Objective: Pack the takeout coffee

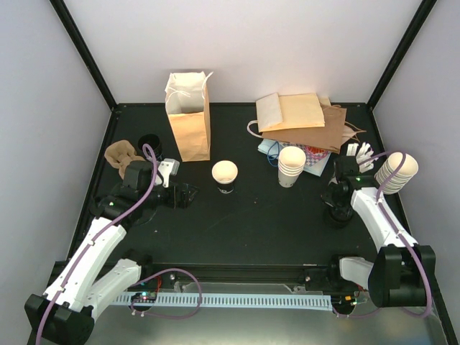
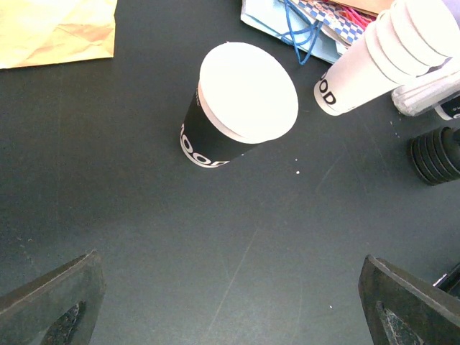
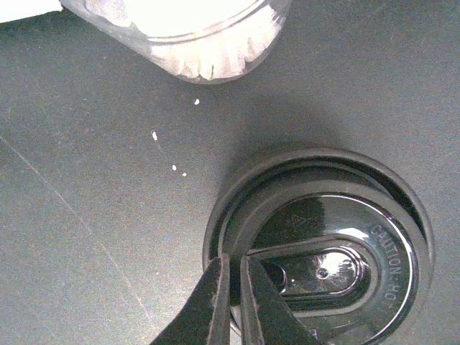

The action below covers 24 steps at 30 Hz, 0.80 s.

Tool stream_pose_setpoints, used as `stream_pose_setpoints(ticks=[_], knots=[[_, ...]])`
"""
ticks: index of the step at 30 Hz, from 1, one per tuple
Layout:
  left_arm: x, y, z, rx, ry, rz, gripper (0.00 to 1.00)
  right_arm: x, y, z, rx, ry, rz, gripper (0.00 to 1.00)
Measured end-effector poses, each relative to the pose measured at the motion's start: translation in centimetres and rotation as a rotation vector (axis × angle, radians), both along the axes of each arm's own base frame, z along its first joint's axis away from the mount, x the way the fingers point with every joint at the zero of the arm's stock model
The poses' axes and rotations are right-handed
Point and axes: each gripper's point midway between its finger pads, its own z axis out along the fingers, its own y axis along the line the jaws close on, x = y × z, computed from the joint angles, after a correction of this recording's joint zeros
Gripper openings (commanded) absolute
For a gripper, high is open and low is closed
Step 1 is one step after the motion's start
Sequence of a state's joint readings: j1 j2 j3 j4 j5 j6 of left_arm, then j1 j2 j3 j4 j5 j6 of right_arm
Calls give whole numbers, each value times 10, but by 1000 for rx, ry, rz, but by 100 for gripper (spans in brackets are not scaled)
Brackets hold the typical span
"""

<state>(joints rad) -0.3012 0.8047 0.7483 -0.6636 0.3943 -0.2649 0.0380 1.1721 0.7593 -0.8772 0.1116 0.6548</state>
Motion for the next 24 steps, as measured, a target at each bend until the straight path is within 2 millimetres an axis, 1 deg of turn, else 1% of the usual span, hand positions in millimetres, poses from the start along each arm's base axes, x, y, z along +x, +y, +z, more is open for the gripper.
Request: stream_pose_setpoints(ticks=[5, 13, 16, 17, 18, 24], knots=[[0, 0, 0, 0, 0, 0, 99, 0, 0, 7, 0, -9, 0, 5], [0, 0, 0, 0, 0, 0, 99, 6, 0, 32, 1, -67, 2, 6], [0, 0, 0, 0, 0, 0, 99, 5, 0, 33, 1, -66, 3, 5], [0, 0, 0, 0, 0, 0, 99, 5, 0, 32, 1, -63, 3, 2], [0, 0, 0, 0, 0, 0, 99, 5, 0, 32, 0, -60, 3, 1], [0, 0, 0, 0, 1, 0, 99, 3, 0, 29, -38, -41, 15, 1]])
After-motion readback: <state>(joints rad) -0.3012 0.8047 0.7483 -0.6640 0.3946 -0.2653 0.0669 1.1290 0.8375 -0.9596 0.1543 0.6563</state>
